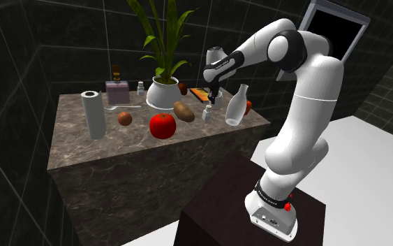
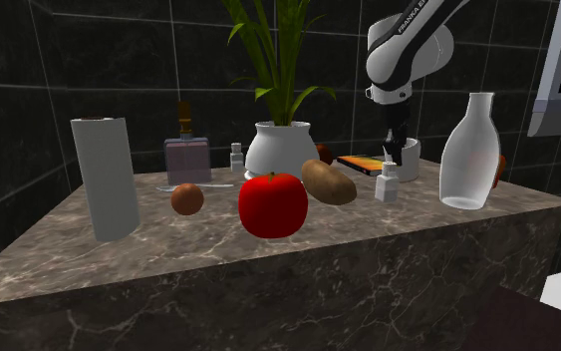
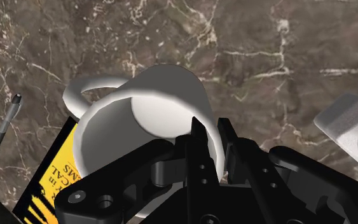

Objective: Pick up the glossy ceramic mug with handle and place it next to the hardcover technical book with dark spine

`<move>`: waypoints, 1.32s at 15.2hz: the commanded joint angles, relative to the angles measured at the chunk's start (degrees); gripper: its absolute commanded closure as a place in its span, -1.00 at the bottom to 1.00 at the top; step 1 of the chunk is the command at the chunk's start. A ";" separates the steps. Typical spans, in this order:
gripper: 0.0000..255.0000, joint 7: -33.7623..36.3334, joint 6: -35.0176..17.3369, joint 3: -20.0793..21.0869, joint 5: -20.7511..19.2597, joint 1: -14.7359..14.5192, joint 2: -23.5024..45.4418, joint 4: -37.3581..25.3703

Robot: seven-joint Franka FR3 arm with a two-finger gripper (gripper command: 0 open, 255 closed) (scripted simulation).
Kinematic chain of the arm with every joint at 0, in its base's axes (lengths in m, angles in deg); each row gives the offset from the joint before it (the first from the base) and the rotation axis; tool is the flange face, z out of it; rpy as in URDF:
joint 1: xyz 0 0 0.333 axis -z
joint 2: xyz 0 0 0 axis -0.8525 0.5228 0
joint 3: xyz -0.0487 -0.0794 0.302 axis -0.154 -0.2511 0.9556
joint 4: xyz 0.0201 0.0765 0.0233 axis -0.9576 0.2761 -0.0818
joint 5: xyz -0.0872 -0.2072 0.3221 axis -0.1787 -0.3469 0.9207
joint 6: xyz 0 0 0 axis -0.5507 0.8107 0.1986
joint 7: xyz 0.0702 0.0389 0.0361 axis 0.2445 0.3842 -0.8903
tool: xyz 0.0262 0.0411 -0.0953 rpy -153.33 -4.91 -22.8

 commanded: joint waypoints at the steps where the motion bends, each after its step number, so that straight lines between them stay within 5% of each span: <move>1: 1.00 0.00 -0.02 0.00 -0.01 0.00 -0.01 0.00; 2: 1.00 0.00 -0.02 0.00 -0.01 0.00 -0.01 0.00; 3: -1.00 0.00 -0.01 0.00 0.00 0.00 0.00 -0.01; 8: -1.00 0.01 -0.02 0.00 0.00 0.00 0.00 -0.01; 12: -1.00 -0.59 6.16 0.82 0.99 -0.98 -3.92 -2.05; 20: -1.00 -0.59 6.16 0.83 0.99 -0.98 -3.92 -2.05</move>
